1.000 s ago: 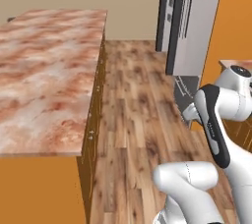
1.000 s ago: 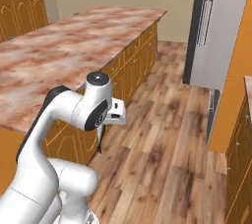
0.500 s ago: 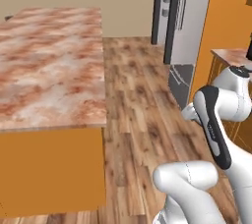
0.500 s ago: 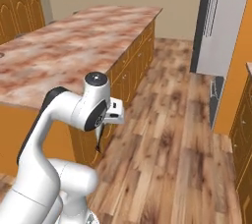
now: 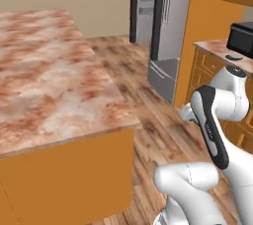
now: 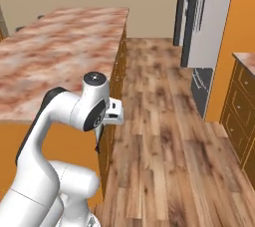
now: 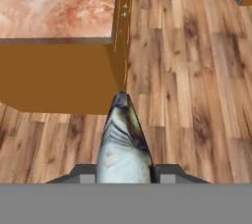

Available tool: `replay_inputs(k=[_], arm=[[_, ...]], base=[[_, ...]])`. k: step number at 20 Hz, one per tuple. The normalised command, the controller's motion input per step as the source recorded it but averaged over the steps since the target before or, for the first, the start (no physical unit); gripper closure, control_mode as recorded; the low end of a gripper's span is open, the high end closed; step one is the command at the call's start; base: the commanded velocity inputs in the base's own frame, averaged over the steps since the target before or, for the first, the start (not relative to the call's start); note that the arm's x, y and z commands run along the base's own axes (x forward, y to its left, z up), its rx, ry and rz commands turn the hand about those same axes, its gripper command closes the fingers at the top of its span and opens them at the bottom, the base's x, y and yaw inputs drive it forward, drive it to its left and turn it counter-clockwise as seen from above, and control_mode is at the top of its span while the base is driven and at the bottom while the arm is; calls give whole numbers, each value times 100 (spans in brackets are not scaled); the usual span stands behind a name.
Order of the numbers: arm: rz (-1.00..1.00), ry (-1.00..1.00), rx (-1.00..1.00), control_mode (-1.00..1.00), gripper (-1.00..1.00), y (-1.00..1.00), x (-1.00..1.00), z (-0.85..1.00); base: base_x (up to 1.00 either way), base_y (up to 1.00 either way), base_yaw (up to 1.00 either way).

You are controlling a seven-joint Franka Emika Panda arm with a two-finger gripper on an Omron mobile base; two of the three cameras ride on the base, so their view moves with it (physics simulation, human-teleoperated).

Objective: Take the fish from the fridge and place it on the digital scale on the counter by the fridge. Wait a few seconds for a reading, then move it to the plate on the dining counter.

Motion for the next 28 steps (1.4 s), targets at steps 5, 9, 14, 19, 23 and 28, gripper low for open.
replay_inputs(k=[5, 9, 14, 19, 23, 28], arm=[[0, 0, 0, 100, 100, 0, 0, 0], [0, 0, 0, 100, 100, 0, 0, 0], [0, 0, 0, 100, 100, 0, 0, 0], [0, 0, 0, 100, 100, 0, 0, 0], [0, 0, 0, 100, 100, 0, 0, 0], [0, 0, 0, 100, 100, 0, 0, 0]], base=[[0, 100, -36], [0, 100, -33], [0, 100, -31], [0, 100, -31], [0, 100, -32], [0, 100, -34]])
